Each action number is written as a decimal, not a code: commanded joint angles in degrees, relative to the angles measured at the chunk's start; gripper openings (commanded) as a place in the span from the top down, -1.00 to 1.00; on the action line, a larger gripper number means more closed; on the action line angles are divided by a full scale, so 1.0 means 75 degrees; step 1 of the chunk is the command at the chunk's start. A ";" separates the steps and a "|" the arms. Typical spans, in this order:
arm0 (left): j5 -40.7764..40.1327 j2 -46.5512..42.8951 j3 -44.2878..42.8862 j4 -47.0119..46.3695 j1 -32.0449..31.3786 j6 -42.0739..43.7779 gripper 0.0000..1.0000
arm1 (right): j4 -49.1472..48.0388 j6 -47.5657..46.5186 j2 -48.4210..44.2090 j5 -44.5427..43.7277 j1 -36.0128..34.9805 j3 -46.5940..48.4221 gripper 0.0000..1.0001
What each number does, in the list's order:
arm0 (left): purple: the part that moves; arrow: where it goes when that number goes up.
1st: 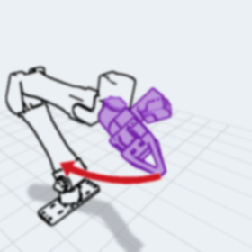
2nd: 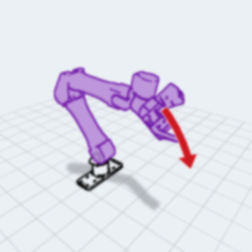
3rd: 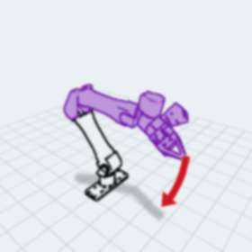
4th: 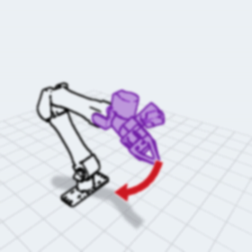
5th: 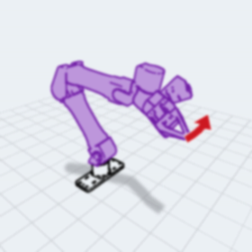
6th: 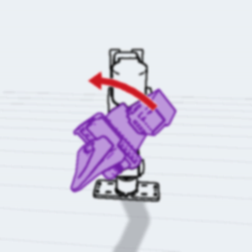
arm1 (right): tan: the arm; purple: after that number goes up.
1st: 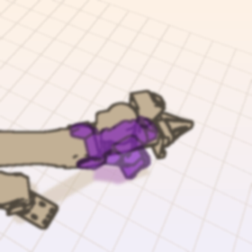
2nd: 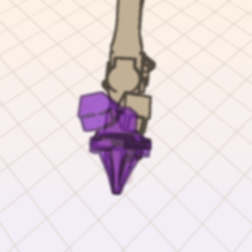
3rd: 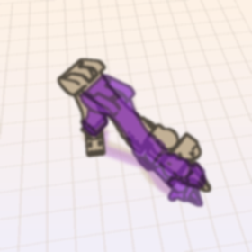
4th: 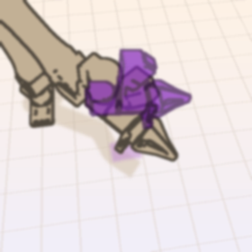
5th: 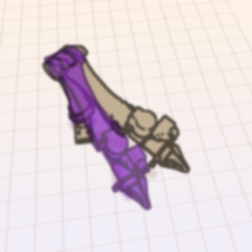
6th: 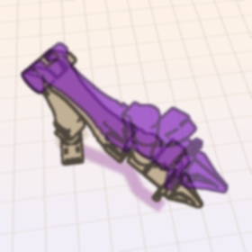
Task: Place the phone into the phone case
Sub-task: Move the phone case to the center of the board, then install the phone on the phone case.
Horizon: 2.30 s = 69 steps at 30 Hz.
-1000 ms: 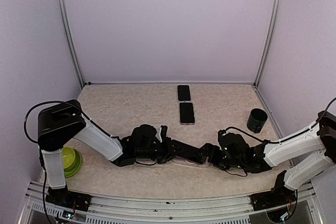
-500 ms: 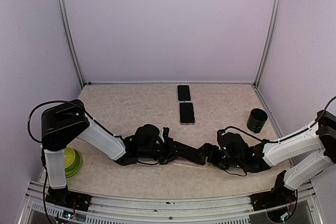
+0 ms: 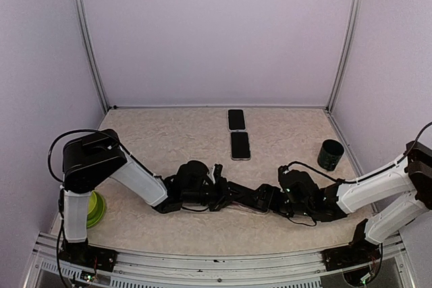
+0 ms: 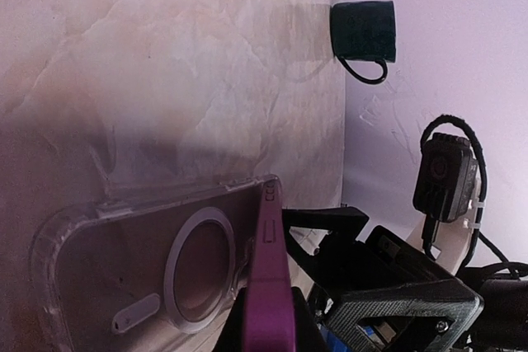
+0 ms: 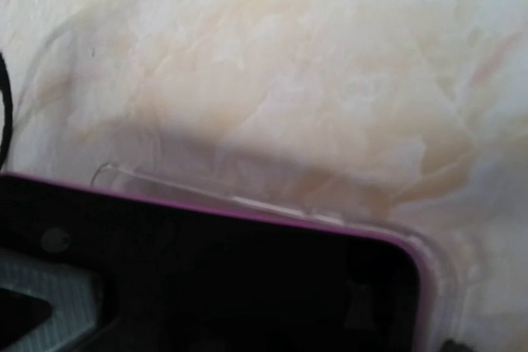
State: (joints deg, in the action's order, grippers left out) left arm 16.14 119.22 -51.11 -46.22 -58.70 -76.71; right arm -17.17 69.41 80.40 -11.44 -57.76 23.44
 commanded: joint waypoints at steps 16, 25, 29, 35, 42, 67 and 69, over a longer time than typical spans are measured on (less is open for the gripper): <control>0.0344 0.0958 0.0093 -0.0420 -0.0166 0.0151 1.00 | -0.0665 -0.0700 0.0696 0.0742 0.0065 0.0350 -0.87; 0.0308 0.0565 0.0698 -0.1399 -0.0091 0.0273 1.00 | -0.0237 -0.0840 -0.0055 0.0658 0.0235 0.0189 -0.88; 0.0293 0.0313 0.0885 -0.1847 -0.0053 0.0387 1.00 | 0.0014 -0.0880 -0.0549 0.0739 0.0448 0.0022 -0.89; 0.0407 0.0033 0.0957 -0.2269 0.0033 0.0534 1.00 | 0.0369 -0.0994 -0.1518 0.0725 0.0728 -0.0317 -0.93; 0.0524 -0.0132 0.0938 -0.2573 0.0036 0.0606 1.00 | 0.0898 -0.1074 -0.2077 0.0722 0.0935 -0.0429 -0.93; 0.0711 -0.0149 0.1081 -0.3616 -0.0050 0.0500 1.00 | -0.3212 -0.0850 0.0061 0.3100 0.1092 -0.0890 -0.69; 0.0721 -0.0104 0.1095 -0.3690 -0.0049 0.0460 1.00 | -0.3618 -0.0911 0.0131 0.3265 0.1092 -0.0922 -0.64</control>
State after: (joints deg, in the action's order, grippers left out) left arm 20.60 118.54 -42.89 -66.87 -58.65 -72.99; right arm -32.97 63.07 80.36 8.73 -50.04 17.58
